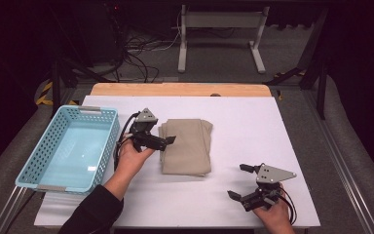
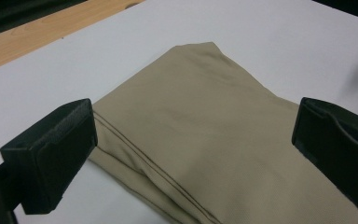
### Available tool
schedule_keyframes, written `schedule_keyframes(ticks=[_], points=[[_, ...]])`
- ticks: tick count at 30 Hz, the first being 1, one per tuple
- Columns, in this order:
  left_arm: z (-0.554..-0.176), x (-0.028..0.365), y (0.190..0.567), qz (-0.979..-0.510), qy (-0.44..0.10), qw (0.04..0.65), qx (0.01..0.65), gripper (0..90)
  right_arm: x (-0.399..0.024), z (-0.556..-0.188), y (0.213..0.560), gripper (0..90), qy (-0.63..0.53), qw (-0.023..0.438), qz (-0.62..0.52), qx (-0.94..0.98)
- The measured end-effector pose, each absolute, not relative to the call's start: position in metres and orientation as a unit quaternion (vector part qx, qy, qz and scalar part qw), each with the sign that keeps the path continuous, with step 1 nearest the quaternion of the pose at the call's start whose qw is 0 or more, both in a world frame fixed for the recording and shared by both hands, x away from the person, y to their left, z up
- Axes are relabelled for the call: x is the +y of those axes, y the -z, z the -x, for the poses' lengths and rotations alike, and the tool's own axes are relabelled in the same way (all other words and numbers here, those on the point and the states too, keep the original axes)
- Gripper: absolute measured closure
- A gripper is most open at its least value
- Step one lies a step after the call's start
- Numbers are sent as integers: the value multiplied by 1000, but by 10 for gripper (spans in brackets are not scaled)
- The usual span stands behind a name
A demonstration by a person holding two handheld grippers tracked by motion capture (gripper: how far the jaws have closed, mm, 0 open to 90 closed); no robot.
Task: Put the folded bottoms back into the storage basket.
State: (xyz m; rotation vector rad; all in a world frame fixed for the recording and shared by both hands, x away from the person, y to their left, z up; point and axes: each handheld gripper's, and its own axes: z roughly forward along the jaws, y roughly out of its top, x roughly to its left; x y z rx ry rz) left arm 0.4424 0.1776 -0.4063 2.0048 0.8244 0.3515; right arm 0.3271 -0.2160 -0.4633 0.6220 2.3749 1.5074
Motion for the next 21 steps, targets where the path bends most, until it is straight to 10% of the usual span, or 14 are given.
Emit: schedule_keyframes(ticks=[21], points=[[-468, 171, 421, -823, -150, 403, 372, 38, -216, -327, 463, 6, -521, 126, -212, 817]])
